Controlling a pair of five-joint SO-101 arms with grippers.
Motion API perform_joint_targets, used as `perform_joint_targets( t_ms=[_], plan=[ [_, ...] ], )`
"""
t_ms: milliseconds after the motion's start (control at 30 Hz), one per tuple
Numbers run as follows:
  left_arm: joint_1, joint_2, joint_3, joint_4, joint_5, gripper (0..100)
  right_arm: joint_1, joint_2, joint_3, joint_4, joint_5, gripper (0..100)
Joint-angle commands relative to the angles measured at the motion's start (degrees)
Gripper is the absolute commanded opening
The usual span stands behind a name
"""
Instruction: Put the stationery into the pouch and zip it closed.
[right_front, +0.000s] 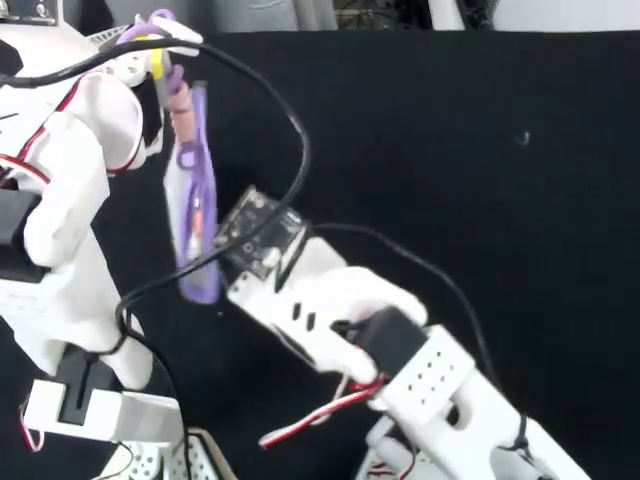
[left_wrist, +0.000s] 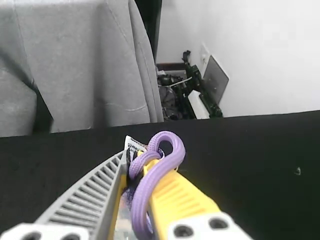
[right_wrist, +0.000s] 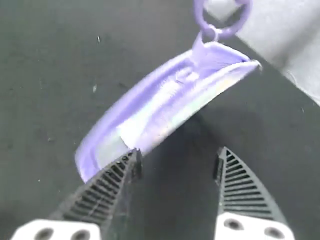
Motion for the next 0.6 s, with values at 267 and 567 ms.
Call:
perform_joint_targets(
  t_ms=[267, 567],
  plan=[
    [0.4, 0.1, 0.0, -4.7, 5.1, 3, -7.5, -1.3, 5.0, -12.2, -4.6, 23.4],
    [0.7, 0.2, 0.0, -5.1, 5.5, 3, -6.1, -0.9, 7.9, -15.2, -4.7, 23.4]
  ],
)
